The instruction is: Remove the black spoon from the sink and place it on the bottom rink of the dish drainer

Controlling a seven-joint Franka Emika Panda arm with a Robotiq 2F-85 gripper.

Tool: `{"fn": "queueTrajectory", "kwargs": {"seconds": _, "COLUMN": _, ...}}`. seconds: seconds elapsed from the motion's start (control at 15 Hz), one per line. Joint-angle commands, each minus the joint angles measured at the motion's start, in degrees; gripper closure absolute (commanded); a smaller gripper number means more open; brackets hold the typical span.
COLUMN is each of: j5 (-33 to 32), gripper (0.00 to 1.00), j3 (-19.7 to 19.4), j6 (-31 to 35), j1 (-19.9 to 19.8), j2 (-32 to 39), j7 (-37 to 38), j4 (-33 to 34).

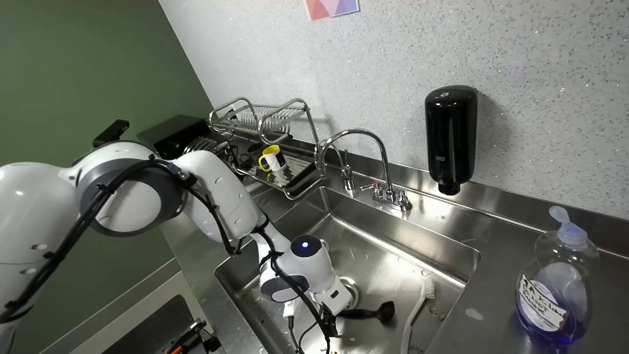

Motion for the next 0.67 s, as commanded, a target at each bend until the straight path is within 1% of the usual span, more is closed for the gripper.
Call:
{"fn": "queueTrajectory", "kwargs": {"seconds": 0.0, "j5": -1.25, "gripper": 0.05, "j3": -2.45, "j6": -3.42, "j1": 3.82, "j2": 1.93, "j7": 4.10, "j4": 3.44}}
{"fn": "queueTrajectory", "kwargs": {"seconds": 0.13, "j5": -1.32, "gripper": 0.11, "j3": -3.21, "j6": -4.49, "j1": 5.29, "j2": 2.63, "j7": 5.23, "j4": 4.60}}
{"fn": "queueTrajectory", "kwargs": {"seconds": 0.2, "j5": -1.38, "gripper": 0.12, "j3": -3.58, "j6": -4.97, "j1": 5.92, "j2": 3.00, "j7": 5.66, "j4": 5.17}}
{"fn": "queueTrajectory", "kwargs": {"seconds": 0.27, "j5": -1.38, "gripper": 0.18, "j3": -3.86, "j6": -5.29, "j1": 6.44, "j2": 3.38, "j7": 6.23, "j4": 5.67}}
{"fn": "queueTrajectory", "kwargs": {"seconds": 0.33, "j5": -1.46, "gripper": 0.16, "j3": -4.11, "j6": -5.65, "j1": 6.83, "j2": 3.73, "j7": 6.45, "j4": 6.14}}
{"fn": "queueTrajectory", "kwargs": {"seconds": 0.47, "j5": -1.58, "gripper": 0.25, "j3": -4.80, "j6": -6.53, "j1": 7.49, "j2": 3.94, "j7": 7.23, "j4": 6.67}}
{"fn": "queueTrajectory", "kwargs": {"seconds": 0.53, "j5": -1.64, "gripper": 0.44, "j3": -5.03, "j6": -6.90, "j1": 7.63, "j2": 4.02, "j7": 7.33, "j4": 6.90}}
{"fn": "queueTrajectory", "kwargs": {"seconds": 0.6, "j5": -1.72, "gripper": 0.51, "j3": -5.37, "j6": -7.39, "j1": 7.78, "j2": 4.10, "j7": 7.55, "j4": 7.07}}
